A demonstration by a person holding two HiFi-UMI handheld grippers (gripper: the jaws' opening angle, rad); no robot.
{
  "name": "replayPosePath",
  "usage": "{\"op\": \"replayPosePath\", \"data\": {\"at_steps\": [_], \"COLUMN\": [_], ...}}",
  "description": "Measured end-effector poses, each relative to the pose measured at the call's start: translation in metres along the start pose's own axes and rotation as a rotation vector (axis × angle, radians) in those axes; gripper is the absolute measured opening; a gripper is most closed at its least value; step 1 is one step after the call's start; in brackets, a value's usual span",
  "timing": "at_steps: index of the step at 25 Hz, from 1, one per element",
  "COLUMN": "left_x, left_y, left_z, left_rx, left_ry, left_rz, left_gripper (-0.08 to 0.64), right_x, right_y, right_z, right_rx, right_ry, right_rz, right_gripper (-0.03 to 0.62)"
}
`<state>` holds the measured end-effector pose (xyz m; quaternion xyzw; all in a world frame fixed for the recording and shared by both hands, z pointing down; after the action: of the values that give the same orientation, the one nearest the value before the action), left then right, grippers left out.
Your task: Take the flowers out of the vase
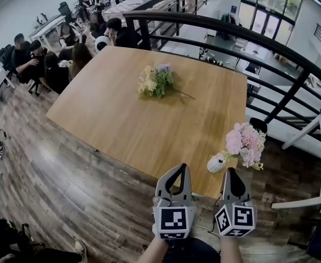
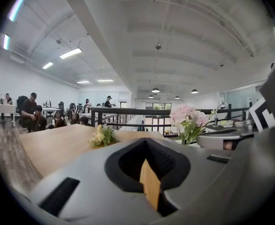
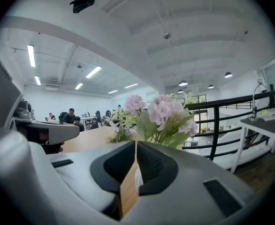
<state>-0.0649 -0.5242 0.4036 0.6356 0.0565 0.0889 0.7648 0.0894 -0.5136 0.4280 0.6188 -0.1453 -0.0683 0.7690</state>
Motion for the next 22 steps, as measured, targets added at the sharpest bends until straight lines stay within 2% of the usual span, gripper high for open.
{"op": "replayPosePath", "data": {"at_steps": [10,15,18,22], "left_x": [-0.009,-0.011,-0.009,-0.007], "left_y": [0.017,0.02,0.021,0.022], "left_z": [0.021,0.024,0.025,0.026], "left_rx": [-0.03,-0.041,-0.044,-0.05], "left_ry": [0.043,0.041,0.04,0.032], "left_rz": [-0.012,-0.021,-0.022,-0.016], "left_gripper": [0.032,0.034,0.034,0.034], "right_x": [0.014,0.019,0.021,0.024], "right_y": [0.02,0.025,0.028,0.032], "right_z": [0.012,0.01,0.012,0.02], "right_rx": [-0.048,-0.054,-0.06,-0.064], "right_ry": [0.11,0.123,0.118,0.1], "right_rz": [0.007,0.038,0.05,0.067], "right_gripper": [0.041,0.044,0.1,0.1]}}
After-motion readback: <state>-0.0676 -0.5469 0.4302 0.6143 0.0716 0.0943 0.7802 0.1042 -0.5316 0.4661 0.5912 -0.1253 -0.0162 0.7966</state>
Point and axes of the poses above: the fingertips, and each gripper's own axes: z forward along the fingers, x to its right, y out of its underside, the point moved 2 cm from there along -z, backward along the fingers, and after that the axes turned 9 degrees about -y, right-handed, at the moved point
